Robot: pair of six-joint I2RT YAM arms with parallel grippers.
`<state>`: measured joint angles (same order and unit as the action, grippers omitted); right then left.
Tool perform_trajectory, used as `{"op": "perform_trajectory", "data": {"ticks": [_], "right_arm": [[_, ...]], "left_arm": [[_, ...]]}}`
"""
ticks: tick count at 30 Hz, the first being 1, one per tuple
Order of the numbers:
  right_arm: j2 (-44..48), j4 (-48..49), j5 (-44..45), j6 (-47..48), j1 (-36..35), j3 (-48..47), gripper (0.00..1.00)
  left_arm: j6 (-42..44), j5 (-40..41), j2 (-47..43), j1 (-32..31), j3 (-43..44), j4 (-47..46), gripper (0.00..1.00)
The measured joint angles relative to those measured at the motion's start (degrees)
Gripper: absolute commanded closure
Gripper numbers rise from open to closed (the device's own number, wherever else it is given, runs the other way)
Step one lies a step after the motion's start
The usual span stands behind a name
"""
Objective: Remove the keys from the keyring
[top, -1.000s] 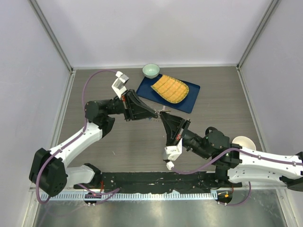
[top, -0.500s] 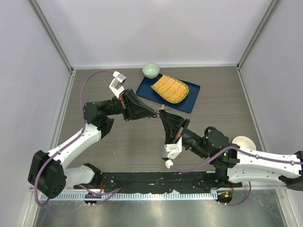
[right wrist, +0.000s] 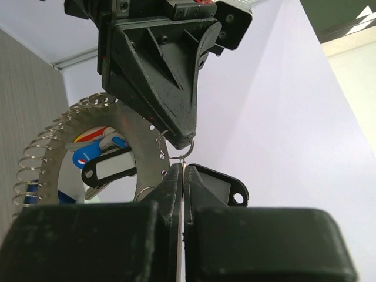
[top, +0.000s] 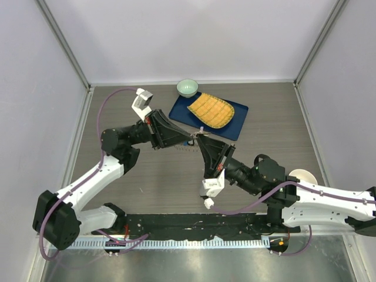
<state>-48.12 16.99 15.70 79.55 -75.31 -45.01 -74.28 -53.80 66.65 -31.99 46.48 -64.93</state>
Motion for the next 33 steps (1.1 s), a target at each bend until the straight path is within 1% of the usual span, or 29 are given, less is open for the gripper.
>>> {"op": "perform_trajectory", "data": {"ticks": [8, 14, 19, 24, 27, 30, 32, 33], "right_arm": [[-4.3, -9.2, -0.2, 7.0, 0.0, -11.1, 0.99], [-5.9, -17.8, 0.7, 10.7, 0.0, -16.1, 0.99], [-5.8, -23.0, 2.1, 11.1, -0.1, -17.4, 0.99], [-5.0, -27.5, 2.2, 9.0, -0.9, -18.1, 0.99], [-4.6, -29.7, 1.8, 7.7, -1.1, -18.4, 0.99], [-4.7, -32.3, 1.9, 7.1, -1.1, -19.8, 0.99], [-4.7, -32.5, 2.1, 7.6, -1.1, -19.9, 0.99], [-4.7, -32.5, 2.3, 8.0, -1.0, -19.9, 0.99]], "left_arm": [[-1.8, 5.2, -3.2, 0.1, 0.0, -0.1, 1.00], [-0.5, 5.5, -3.7, 0.4, 0.1, 1.1, 1.00], [5.3, 1.9, -4.0, 0.6, 3.5, 10.5, 1.00], [15.4, -0.1, -6.6, 0.6, 5.5, 22.3, 1.00], [18.4, -1.2, -7.0, 0.6, 6.0, 26.1, 1.00], [18.0, -1.5, -6.6, 0.6, 6.0, 26.0, 1.00], [15.3, -2.2, -5.4, 0.6, 6.0, 23.0, 1.00], [12.7, -2.6, -4.3, 0.6, 6.0, 20.4, 1.00]]}}
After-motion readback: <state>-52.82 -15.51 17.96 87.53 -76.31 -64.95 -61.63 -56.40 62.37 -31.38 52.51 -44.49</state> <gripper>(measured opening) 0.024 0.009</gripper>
